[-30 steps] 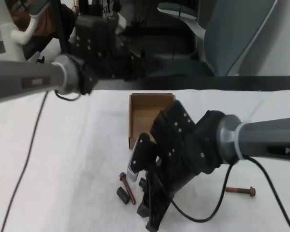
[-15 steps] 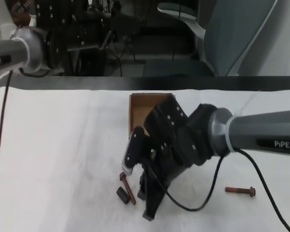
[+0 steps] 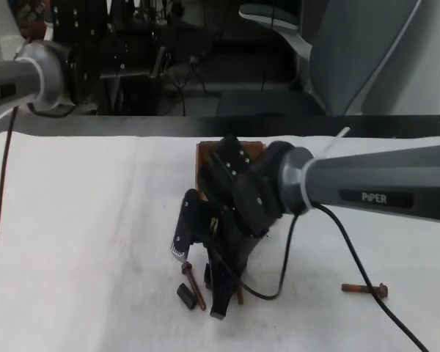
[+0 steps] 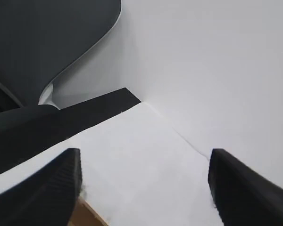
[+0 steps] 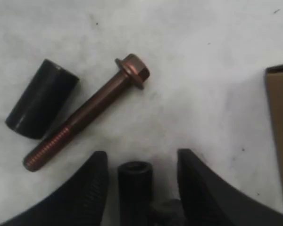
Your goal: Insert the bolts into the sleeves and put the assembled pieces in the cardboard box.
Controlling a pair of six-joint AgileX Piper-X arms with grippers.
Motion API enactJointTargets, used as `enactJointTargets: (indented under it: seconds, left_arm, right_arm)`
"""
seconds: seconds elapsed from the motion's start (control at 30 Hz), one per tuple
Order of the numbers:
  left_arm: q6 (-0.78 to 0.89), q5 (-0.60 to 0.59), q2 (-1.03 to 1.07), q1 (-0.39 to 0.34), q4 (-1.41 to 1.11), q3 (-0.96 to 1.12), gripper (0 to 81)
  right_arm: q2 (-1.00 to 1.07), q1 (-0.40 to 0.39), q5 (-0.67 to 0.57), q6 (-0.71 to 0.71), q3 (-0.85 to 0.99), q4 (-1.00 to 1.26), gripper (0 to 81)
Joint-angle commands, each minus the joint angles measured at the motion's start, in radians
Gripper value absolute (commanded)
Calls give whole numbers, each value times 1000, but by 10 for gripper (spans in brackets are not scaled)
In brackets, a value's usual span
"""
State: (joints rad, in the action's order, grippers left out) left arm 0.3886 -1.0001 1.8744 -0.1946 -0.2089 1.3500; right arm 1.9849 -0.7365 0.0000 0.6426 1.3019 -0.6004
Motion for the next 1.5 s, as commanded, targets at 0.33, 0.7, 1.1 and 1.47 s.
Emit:
enactJointTargets:
  seconds: [0.33,0.7,1.1,1.47]
  left_arm:
    - [15,-23,-17,1,-13,8,700]
    - [21,-97,-17,2,-9,8,700]
    - [-53,-195,-41,33,209,8,700]
    - [-655,271,-52,-196,918,8,700]
  right_arm:
    - [19,-3,119,114,36,-176,350]
    - [-5,-3,107,-5,36,-170,0]
    - [-309,152,107,-371,-177,-5,6]
    - [-620,288,141,-709,-403,115,6]
